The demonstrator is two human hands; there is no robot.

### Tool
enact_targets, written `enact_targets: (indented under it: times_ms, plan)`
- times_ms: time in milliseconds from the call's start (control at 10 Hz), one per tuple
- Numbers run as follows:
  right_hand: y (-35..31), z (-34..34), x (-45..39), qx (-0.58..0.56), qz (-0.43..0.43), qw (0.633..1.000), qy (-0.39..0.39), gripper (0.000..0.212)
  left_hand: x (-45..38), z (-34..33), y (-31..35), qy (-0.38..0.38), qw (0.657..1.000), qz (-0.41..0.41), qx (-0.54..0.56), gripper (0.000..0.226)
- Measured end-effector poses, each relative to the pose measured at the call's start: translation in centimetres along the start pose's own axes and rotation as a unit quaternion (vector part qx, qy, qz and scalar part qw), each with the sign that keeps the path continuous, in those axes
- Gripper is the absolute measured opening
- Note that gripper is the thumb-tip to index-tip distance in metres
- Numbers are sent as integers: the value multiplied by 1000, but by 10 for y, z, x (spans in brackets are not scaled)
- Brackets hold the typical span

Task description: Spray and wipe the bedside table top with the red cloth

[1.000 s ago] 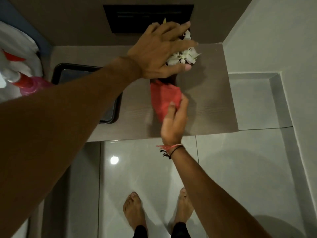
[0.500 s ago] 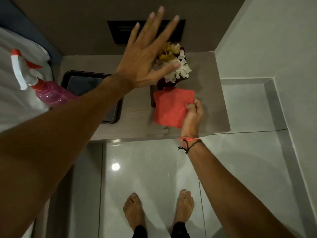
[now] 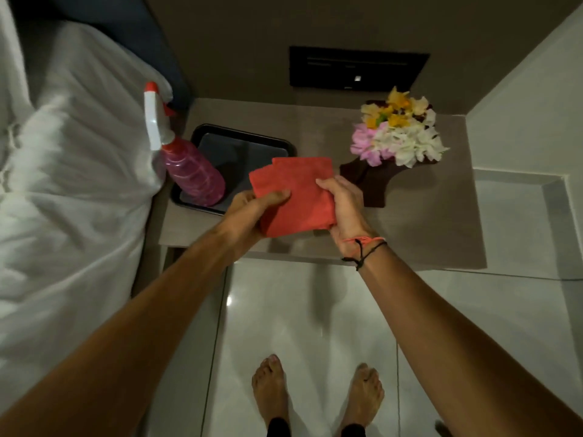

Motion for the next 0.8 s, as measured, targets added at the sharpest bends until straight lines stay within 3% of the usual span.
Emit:
enact_targets:
  times_ms: [100, 200, 400, 500, 700, 800]
  plan:
    - [2, -15, -12, 86, 7, 996, 16, 22, -2, 23, 4, 101, 994, -24, -43, 12]
    - [3, -30, -23, 101, -12, 994, 30, 42, -8, 37, 14, 157, 984, -40, -72, 36]
    - [8, -52, -61, 98, -56, 993, 35, 34, -54, 50, 43, 235, 941, -74, -231, 42]
    - [7, -61, -87, 150, -61, 986, 48, 31, -78, 51, 53, 246, 916, -74, -309, 45]
    - [8, -59, -100, 398, 6, 912, 97, 28, -95, 48, 48, 196, 888, -36, -414, 52]
    - [1, -61, -83, 505, 76, 855, 85, 40, -83, 32, 56, 189, 864, -59, -463, 61]
Point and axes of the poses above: each hand's wrist, its own x-axis away from the middle knuckle, its own z-axis out of the back of the hand, y = z × x, the point moved 1 cm from there along -x, towards the middle knuckle, and after that the axes turned 5 degrees about -y, right-handed, at the moved point
